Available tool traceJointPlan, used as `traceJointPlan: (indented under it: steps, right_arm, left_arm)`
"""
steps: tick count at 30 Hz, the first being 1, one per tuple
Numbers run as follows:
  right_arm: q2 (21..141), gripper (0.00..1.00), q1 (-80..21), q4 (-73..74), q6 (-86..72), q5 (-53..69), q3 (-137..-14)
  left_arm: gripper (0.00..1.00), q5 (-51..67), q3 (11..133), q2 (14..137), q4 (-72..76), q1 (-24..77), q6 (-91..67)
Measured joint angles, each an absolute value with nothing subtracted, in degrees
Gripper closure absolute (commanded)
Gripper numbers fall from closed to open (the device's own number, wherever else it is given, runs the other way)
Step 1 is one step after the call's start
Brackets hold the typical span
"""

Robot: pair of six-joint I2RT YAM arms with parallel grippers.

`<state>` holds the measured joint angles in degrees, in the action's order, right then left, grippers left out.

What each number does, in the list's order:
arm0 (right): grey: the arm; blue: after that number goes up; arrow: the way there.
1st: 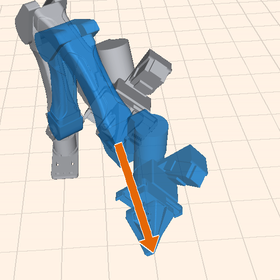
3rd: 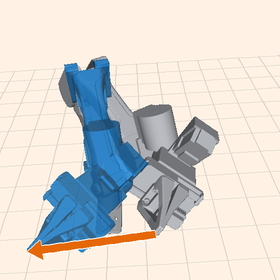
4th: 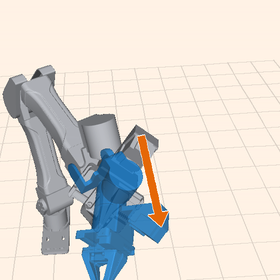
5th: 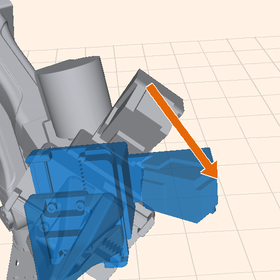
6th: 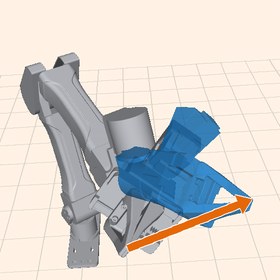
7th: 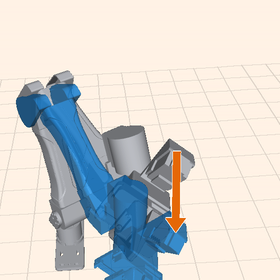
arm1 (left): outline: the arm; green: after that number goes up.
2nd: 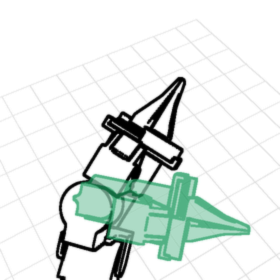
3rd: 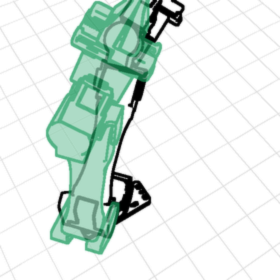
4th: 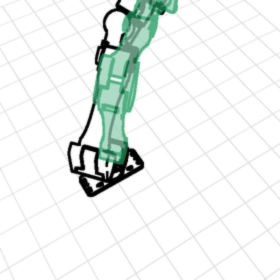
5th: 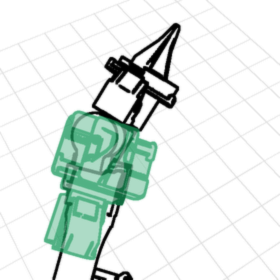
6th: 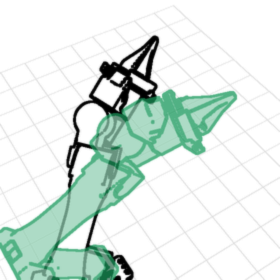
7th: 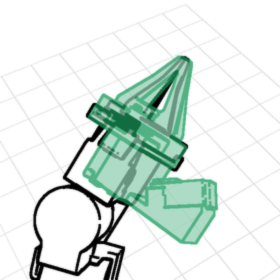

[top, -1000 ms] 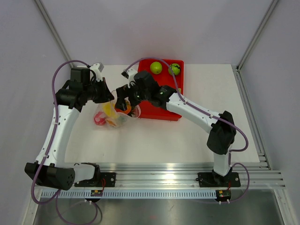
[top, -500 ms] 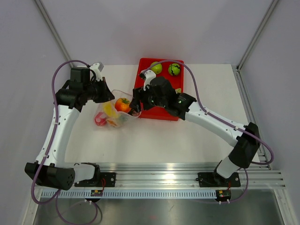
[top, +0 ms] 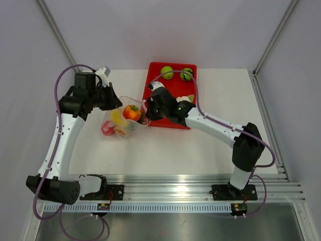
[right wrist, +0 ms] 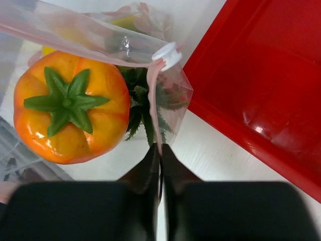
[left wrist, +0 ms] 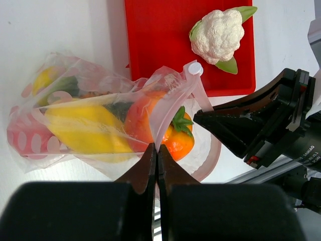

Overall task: Place the food in the zip-top bag and seal the zipper
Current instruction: Place the fake fruit in the zipper food storage bag.

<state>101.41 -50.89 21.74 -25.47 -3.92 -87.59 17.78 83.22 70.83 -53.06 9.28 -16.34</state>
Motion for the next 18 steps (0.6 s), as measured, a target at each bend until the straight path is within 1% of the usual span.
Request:
traceJointPlan:
  steps: [7, 12, 14, 16, 18]
  right_arm:
    - [100.8, 1.0, -50.9, 22.2, -24.6, -2.2, -89.1]
    - [97.7, 1.0, -50.9, 21.9, -25.2, 1.7, -89.9]
    - [95.6, 1.0, -50.9, 21.4, -27.0, 2.8, -89.7]
    - [93.0, 1.0, -51.0, 20.2, -29.9, 2.9, -88.2]
    - [90.6, 1.0, -51.4, 19.5, -33.1, 2.3, -86.0]
  left_arm:
    - [1.0, 17.6, 83.9, 70.7, -53.3, 9.3, -16.2]
    - [0.99, 15.8, 91.4, 73.4, -54.4, 9.3, -15.4]
    - [0.91, 14.9, 93.5, 74.0, -54.4, 9.3, -15.1]
    - [0.86, 14.1, 95.0, 74.2, -54.4, 9.3, -14.7]
    - [0.75, 13.5, 96.4, 74.5, -54.3, 9.3, -14.4]
